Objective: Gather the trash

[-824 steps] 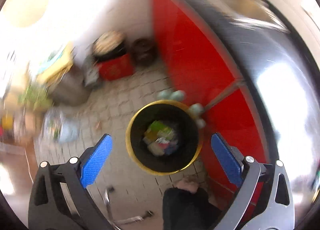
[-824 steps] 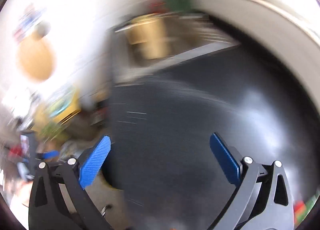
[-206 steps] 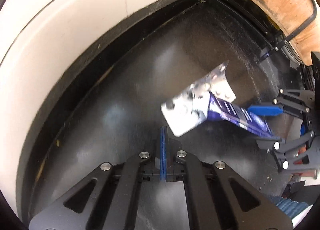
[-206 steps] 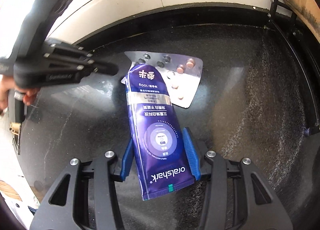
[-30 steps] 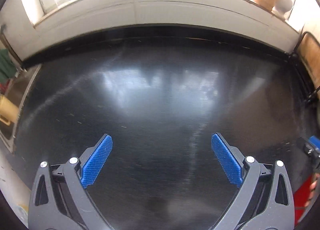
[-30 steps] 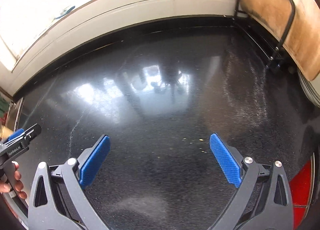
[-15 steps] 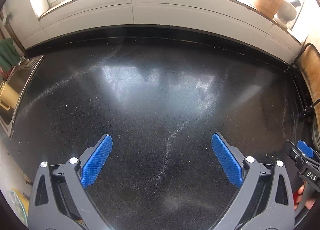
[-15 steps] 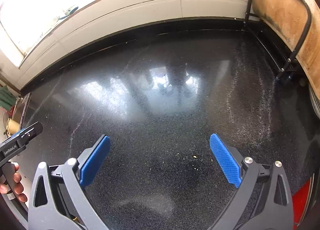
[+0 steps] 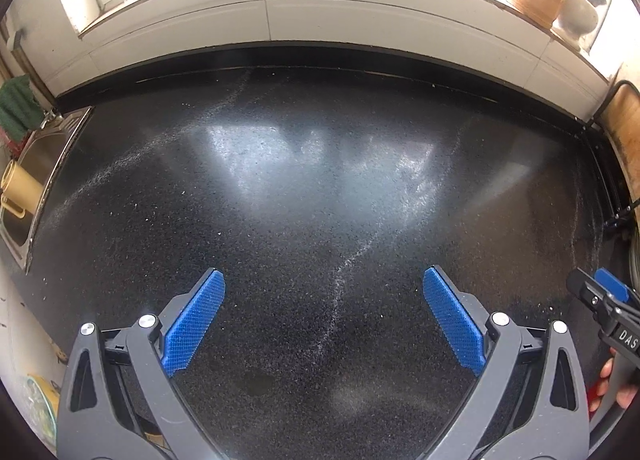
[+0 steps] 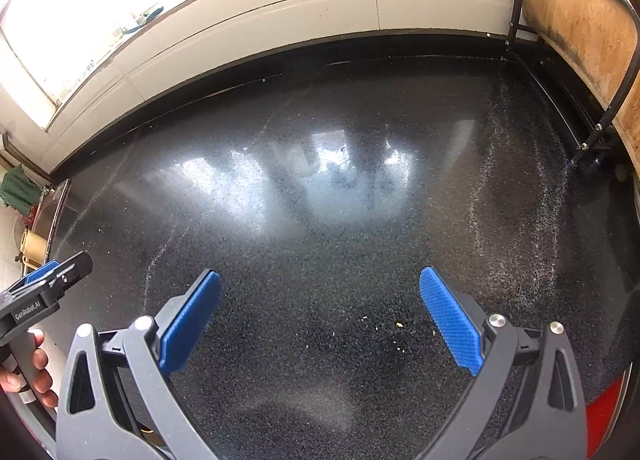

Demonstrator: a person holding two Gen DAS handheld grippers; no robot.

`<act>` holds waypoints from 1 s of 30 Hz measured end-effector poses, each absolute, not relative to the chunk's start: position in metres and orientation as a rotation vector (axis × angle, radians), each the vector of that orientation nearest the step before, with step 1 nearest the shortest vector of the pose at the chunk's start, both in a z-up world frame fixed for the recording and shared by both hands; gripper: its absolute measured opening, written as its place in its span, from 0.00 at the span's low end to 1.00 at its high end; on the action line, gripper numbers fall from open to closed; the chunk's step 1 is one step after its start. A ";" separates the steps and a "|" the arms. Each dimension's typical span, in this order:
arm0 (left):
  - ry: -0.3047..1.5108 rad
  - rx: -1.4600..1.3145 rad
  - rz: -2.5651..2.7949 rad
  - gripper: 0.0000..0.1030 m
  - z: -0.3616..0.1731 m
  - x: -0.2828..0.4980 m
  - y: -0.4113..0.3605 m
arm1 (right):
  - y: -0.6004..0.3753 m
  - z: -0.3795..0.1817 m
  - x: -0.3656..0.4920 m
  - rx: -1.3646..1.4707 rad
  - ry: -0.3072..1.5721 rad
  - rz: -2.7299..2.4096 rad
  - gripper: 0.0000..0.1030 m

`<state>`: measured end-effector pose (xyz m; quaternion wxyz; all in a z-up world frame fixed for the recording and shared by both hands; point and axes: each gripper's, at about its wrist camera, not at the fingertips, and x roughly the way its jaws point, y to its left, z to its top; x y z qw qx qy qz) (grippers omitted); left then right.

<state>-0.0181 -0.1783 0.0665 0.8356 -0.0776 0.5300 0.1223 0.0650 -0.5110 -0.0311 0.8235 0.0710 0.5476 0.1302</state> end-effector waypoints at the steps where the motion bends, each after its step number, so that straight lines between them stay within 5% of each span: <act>1: 1.123 -0.163 0.258 0.94 0.066 -0.018 -0.179 | -0.511 -0.032 0.066 0.153 1.167 0.280 0.94; 30: 1.187 -0.206 0.186 0.94 0.048 0.008 -0.181 | -0.515 -0.041 0.073 0.106 1.190 0.243 0.94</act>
